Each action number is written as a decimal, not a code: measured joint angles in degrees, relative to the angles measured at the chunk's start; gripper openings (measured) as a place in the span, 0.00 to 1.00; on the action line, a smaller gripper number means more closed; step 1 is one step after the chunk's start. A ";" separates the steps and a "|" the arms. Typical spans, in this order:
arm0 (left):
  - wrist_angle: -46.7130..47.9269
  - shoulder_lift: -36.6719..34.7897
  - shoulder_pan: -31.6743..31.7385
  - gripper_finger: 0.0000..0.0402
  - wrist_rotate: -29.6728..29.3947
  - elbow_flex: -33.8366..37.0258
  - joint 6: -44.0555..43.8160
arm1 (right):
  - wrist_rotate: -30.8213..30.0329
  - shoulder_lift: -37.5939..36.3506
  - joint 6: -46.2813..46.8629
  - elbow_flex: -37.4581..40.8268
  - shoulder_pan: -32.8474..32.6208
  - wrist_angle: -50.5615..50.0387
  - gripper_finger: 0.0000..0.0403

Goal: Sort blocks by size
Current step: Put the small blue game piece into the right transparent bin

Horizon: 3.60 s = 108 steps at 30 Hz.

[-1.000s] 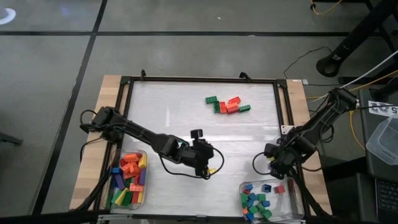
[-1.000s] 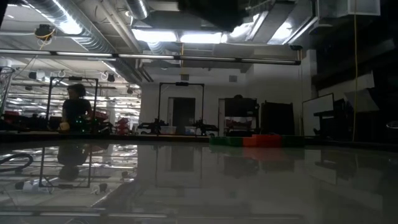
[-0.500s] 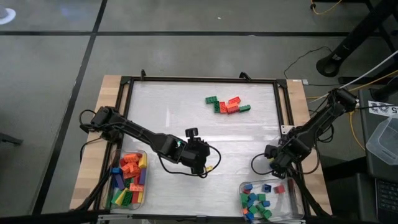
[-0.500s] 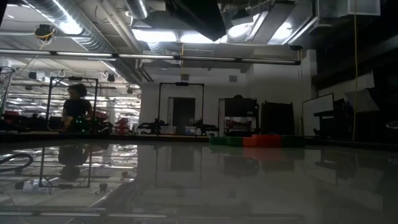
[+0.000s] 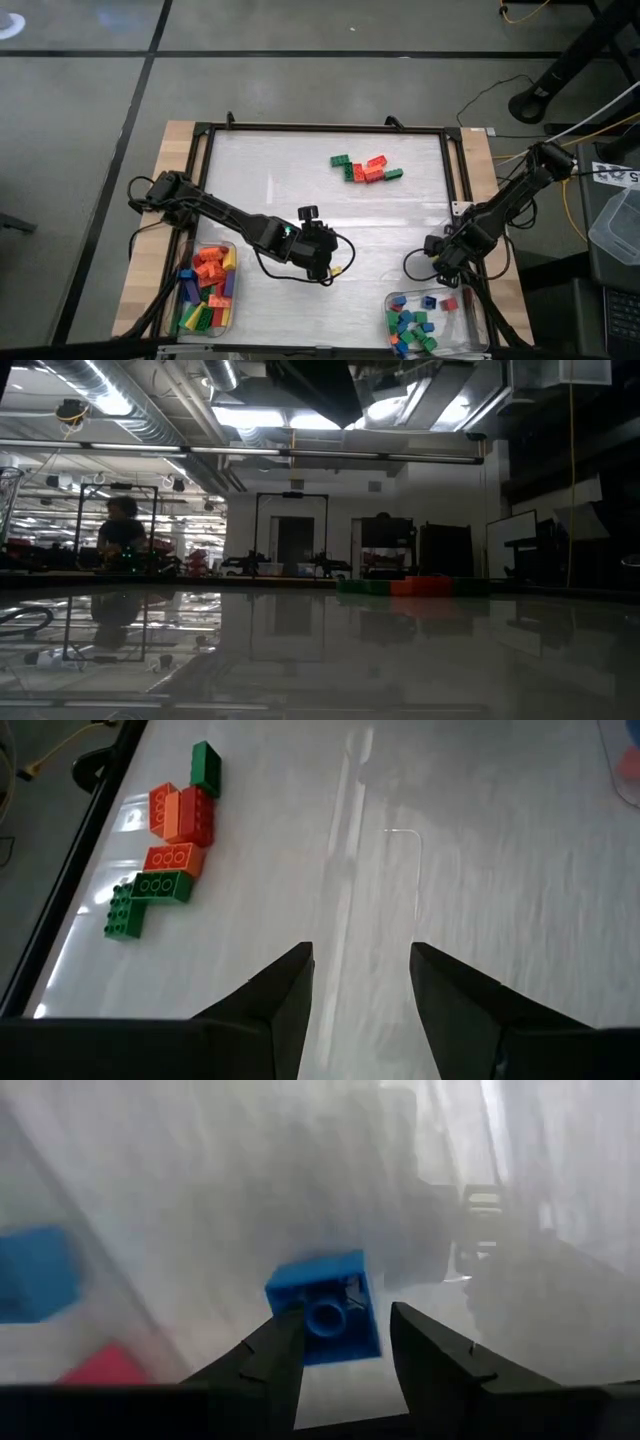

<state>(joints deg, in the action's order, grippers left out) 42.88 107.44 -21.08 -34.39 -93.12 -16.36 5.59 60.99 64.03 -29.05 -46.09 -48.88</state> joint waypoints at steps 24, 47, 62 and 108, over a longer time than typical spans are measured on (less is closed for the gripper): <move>11.35 -14.78 -3.84 0.39 -11.64 -0.07 -8.91 | -5.52 -0.04 -0.14 3.57 -0.02 7.57 0.21; 41.57 -12.97 -24.41 0.39 -18.12 -0.09 -49.01 | -21.88 3.69 -48.74 3.66 20.59 73.61 0.23; 42.88 -10.87 -24.57 0.39 -17.24 -0.02 -51.06 | 5.19 33.05 -62.49 -17.26 37.09 90.74 0.23; 31.12 -5.63 -17.10 0.39 -34.85 -0.02 0.94 | -1.22 39.41 -45.55 -36.47 37.48 81.79 0.23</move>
<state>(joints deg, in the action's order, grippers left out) 74.00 101.81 -38.18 -69.24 -93.14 -15.42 4.36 100.40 18.48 -65.52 -8.60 32.91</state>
